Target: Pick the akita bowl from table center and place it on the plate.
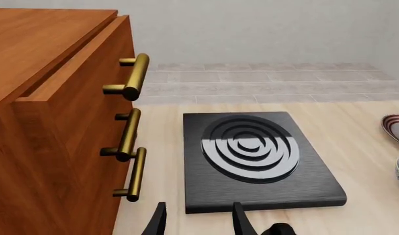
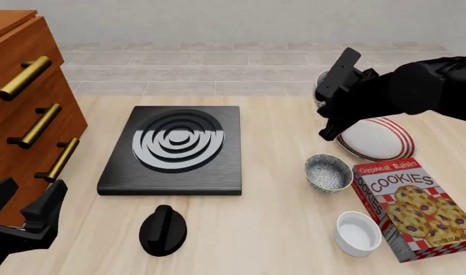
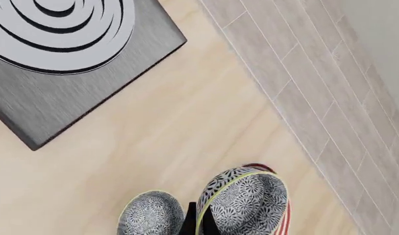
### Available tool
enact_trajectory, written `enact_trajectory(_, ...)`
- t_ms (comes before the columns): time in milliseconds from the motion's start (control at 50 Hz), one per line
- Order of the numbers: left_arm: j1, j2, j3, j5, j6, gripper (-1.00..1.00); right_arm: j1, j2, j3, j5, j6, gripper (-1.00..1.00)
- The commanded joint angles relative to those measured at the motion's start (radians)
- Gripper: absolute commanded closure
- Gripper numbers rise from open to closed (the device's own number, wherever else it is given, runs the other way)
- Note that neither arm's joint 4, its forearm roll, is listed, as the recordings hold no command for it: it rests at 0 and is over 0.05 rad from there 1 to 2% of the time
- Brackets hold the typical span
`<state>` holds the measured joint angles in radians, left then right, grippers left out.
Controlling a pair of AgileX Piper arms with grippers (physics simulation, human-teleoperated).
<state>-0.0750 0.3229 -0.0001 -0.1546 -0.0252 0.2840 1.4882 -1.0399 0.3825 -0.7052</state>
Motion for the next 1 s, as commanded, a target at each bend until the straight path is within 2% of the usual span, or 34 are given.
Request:
enact_trajectory(20, 0.001, 0.005, 0.000, -0.003, 0.001, -1.00, -0.080, -0.038, 0.035, -0.028, 0.044, 1.00)
enact_trajectory(180, 0.002, 0.012, 0.000, -0.009, 0.004, -1.00, -0.145, 0.003, 0.032, -0.061, 0.074, 1.00)
enact_trajectory(440, 0.004, 0.011, 0.000, -0.007, 0.004, -1.00, -0.238, 0.102, -0.007, -0.093, 0.082, 1.00)
enact_trajectory(820, 0.002, 0.018, 0.000, -0.013, 0.006, -1.00, -0.308, 0.253, -0.055, -0.115, 0.022, 1.00)
enact_trajectory(940, 0.003, 0.024, 0.000, -0.018, 0.005, -1.00, -0.314, 0.279, -0.079, -0.104, 0.018, 1.00)
enact_trajectory(1000, 0.003, 0.026, 0.000, -0.020, 0.006, -1.00, -0.328, 0.292, -0.082, -0.107, -0.008, 1.00)
